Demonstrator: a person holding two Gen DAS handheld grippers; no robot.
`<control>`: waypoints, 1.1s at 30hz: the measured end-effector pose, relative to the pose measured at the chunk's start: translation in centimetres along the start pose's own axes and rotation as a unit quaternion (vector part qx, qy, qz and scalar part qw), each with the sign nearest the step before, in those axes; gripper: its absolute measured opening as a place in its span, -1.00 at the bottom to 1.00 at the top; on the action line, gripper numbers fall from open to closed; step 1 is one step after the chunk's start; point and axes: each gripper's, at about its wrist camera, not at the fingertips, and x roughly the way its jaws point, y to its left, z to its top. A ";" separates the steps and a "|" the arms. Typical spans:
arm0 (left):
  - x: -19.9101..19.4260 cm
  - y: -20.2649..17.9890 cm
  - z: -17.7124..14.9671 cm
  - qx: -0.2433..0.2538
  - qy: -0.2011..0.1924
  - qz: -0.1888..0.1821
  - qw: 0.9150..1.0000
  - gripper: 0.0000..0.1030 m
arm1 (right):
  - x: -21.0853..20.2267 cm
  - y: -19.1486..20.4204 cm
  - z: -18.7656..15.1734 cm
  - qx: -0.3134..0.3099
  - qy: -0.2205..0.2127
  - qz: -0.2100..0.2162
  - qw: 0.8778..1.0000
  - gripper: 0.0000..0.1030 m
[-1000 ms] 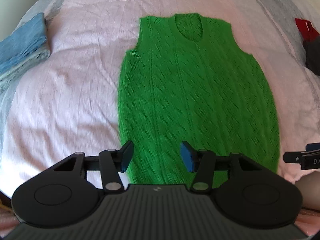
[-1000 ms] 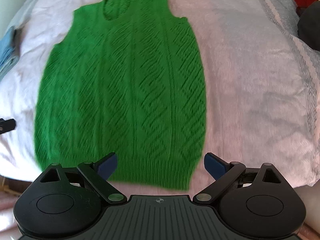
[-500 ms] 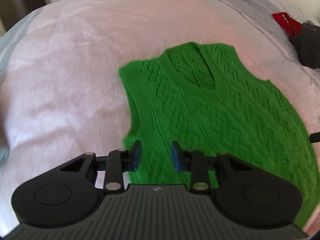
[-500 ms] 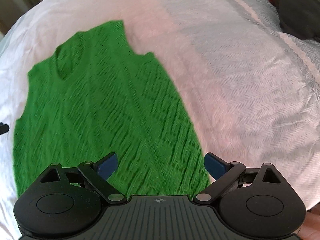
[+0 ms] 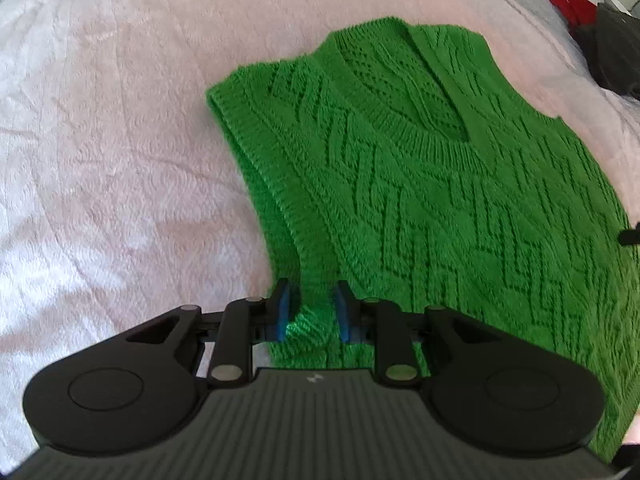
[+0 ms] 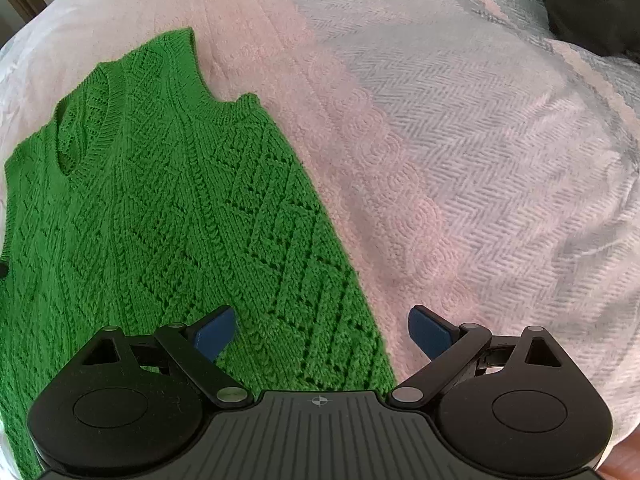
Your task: Fold clothes
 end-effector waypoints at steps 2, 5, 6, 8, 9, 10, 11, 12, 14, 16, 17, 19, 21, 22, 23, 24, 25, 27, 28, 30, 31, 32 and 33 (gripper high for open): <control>-0.1 0.3 -0.3 -0.005 0.002 -0.003 1.000 -0.93 | 0.3 0.1 0.3 -0.001 0.001 0.000 1.000 0.86; -0.7 0.3 -0.4 -0.008 -0.013 0.014 1.000 -0.98 | 0.6 0.6 1.1 -0.005 0.000 -0.001 1.000 0.86; -1.1 0.1 -0.5 0.000 -0.023 0.030 0.999 -0.98 | 0.7 0.7 1.4 -0.008 -0.002 -0.003 1.000 0.86; -1.9 0.0 -0.9 0.008 -0.038 0.057 0.998 -0.98 | 0.7 0.9 1.8 -0.017 -0.007 -0.007 1.000 0.86; -2.2 0.3 -1.2 0.003 -0.040 0.064 0.997 -0.97 | 0.7 0.9 1.9 -0.020 -0.009 -0.007 1.000 0.86; -2.4 0.6 -1.5 -0.003 -0.042 0.070 0.997 -0.97 | 0.7 0.9 2.0 -0.023 -0.012 -0.008 1.000 0.86; -2.1 1.1 -1.9 -0.012 -0.038 0.074 0.996 -0.96 | 0.8 0.9 2.0 -0.025 -0.013 -0.007 1.000 0.86; -1.4 1.4 -2.3 -0.020 -0.031 0.077 0.996 -0.95 | 1.0 0.9 2.1 -0.025 -0.011 -0.007 1.000 0.86; -0.2 1.2 -2.5 -0.021 -0.027 0.078 0.996 -0.95 | 1.3 0.8 2.3 -0.024 -0.007 -0.007 1.000 0.86; 0.0 0.8 -2.3 -0.021 -0.035 0.080 0.996 -0.95 | 1.3 0.9 2.4 -0.028 -0.009 -0.007 1.000 0.86; -0.2 0.6 -2.1 -0.026 -0.041 0.078 0.996 -0.89 | 1.2 0.9 2.4 -0.033 -0.012 -0.008 0.999 0.86; -1.4 0.6 -2.0 -0.050 -0.058 0.076 0.994 -0.83 | 0.8 1.2 2.5 -0.047 -0.032 -0.009 0.998 0.86; -2.9 0.4 -2.3 -0.067 -0.083 0.067 0.992 -0.82 | 0.2 1.5 2.5 -0.069 -0.059 0.000 0.996 0.86; -3.7 0.2 -2.5 -0.076 -0.096 0.062 0.991 -0.82 | -0.1 1.8 2.5 -0.083 -0.075 0.012 0.994 0.86; -3.8 0.0 -2.9 -0.077 -0.098 0.054 0.991 -0.82 | -0.3 2.0 2.5 -0.097 -0.088 0.028 0.991 0.85; -3.8 -0.2 -3.2 -0.076 -0.098 0.046 0.991 -0.82 | -0.3 2.3 2.5 -0.111 -0.097 0.049 0.988 0.85; -3.7 -0.5 -3.6 -0.075 -0.097 0.037 0.992 -0.82 | -0.1 2.6 2.5 -0.124 -0.099 0.068 0.985 0.85; -2.9 -0.8 -4.3 -0.066 -0.083 0.038 0.994 -0.82 | 0.7 3.3 2.7 -0.147 -0.098 0.104 0.979 0.85; -2.0 -0.8 -4.6 -0.057 -0.065 0.051 0.995 -0.82 | 1.3 3.5 2.8 -0.157 -0.093 0.116 0.976 0.85; -0.8 0.1 -5.1 -0.062 -0.057 0.071 0.994 -0.92 | 2.8 3.7 3.1 -0.180 -0.073 0.104 0.975 0.85; -0.7 0.7 -5.0 -0.082 -0.057 0.067 0.993 -0.94 | 3.2 3.6 3.4 -0.194 -0.070 0.085 0.975 0.85; -1.0 1.0 -4.6 -0.096 -0.062 0.074 0.991 -0.94 | 3.4 3.5 3.8 -0.207 -0.072 0.065 0.974 0.85; -1.5 1.1 -4.1 -0.098 -0.068 0.092 0.989 -0.93 | 3.3 3.0 4.3 -0.206 -0.069 0.058 0.974 0.85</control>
